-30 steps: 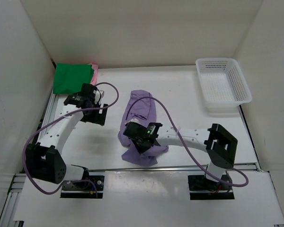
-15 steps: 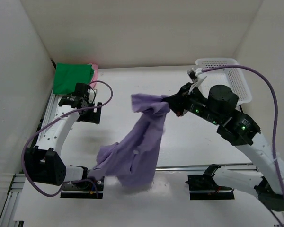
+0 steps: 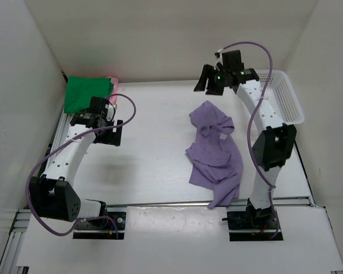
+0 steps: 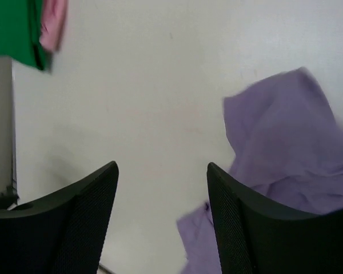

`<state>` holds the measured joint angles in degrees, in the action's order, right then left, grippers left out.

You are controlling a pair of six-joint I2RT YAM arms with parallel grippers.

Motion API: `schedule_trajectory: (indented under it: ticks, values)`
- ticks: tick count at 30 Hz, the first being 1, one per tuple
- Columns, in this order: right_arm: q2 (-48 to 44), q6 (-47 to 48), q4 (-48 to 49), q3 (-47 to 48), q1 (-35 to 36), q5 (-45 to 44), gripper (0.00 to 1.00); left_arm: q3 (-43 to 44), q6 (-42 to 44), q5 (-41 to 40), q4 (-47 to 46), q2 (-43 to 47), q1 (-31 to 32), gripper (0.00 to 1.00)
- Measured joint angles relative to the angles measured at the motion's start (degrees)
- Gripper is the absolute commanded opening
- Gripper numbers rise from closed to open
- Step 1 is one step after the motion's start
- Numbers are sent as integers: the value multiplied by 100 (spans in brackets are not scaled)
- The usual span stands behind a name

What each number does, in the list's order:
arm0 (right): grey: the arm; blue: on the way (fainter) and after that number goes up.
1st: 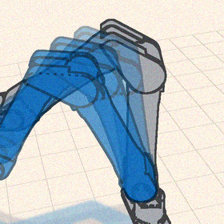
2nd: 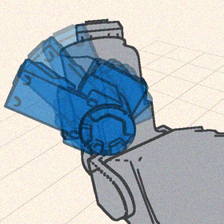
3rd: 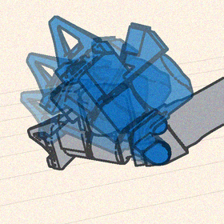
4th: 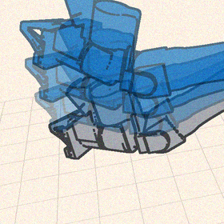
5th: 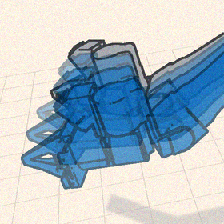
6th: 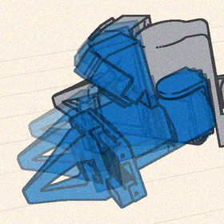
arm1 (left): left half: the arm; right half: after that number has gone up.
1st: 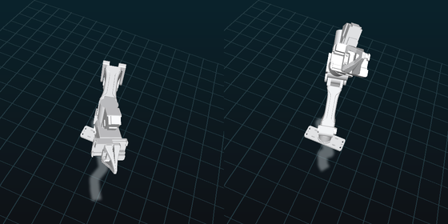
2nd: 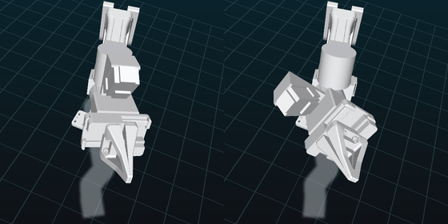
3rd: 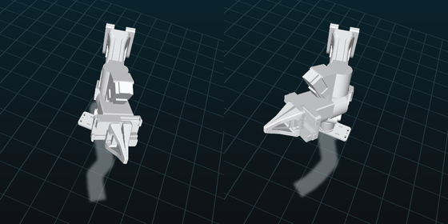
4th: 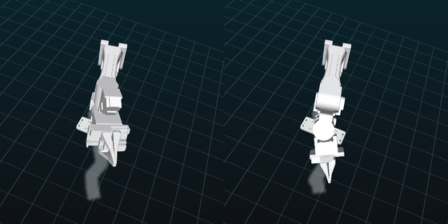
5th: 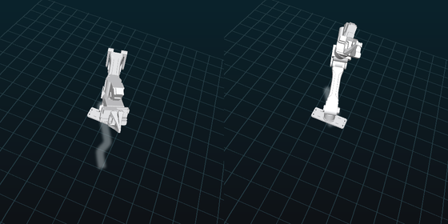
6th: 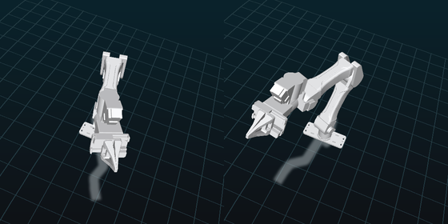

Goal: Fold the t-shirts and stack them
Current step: Flatten out the tshirt

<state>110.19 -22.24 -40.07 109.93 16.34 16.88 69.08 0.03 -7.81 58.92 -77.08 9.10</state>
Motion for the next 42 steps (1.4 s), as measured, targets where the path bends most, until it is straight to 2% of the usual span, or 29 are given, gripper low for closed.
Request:
schedule_trajectory:
  ticks: [2, 5, 8, 10, 12, 13, 16, 19, 20, 22, 27, 34, 35, 38, 39, 40, 42]
  values:
    - [409, -116, -190, 850, 70, -216, 69, 0, 0, -20, -2, 0, 0, 100]
    - [94, -234, -494, 516, 229, -741, 75, -55, 0, -42, -22, 24, 0, 100]
    - [-1051, -308, -531, -1156, 507, -1364, 75, -212, 0, -72, -28, 72, 0, 100]
    - [-1893, -374, -568, -2249, 723, -1585, 70, -295, -2, -79, -28, 68, 0, 100]
    - [-2697, -444, -577, -3300, 903, -1703, 57, -319, -2, -72, -20, 44, 0, 100]
    - [-2981, -503, -601, -3713, 916, -1777, 47, -317, -2, -68, -26, 31, 0, 100]
    - [-3394, -686, -501, -4800, 671, -1912, 42, -291, 0, -7, 0, -66, 0, 100]
    - [-3342, -885, -385, -5615, 299, -1910, 54, -267, -2, 66, 26, -138, 0, 100]
    - [-3316, -933, -367, -5818, 214, -1910, 65, -258, 0, 85, 31, -140, 0, 100]
    - [-3276, -1019, -304, -6076, 164, -1923, 71, -256, 0, 114, 35, -140, 0, 100]
    - [-3034, -1207, 46, -6190, 92, -1899, 73, -258, -2, 142, 66, -127, 0, 100]
    - [-2756, -1926, 485, -6203, -389, -1917, 71, -304, -2, 140, 63, -83, 0, 100]
    - [-2719, -2020, 516, -6203, -437, -1917, 69, -315, 0, 140, 68, -74, 0, 100]
    - [-2455, -2302, 595, -6201, -525, -1971, 40, -339, -2, 136, 61, -61, 0, 100]
    - [-2345, -2332, 603, -6199, -531, -1974, 28, -354, -2, 133, 61, -55, 0, 100]
    - [-2221, -2371, 601, -6179, -531, -1978, 3, -380, -2, 131, 63, -48, 0, 100]
    - [-2079, -2448, 520, -6041, -531, -1908, 0, -400, -2, 116, 79, -46, 0, 100]
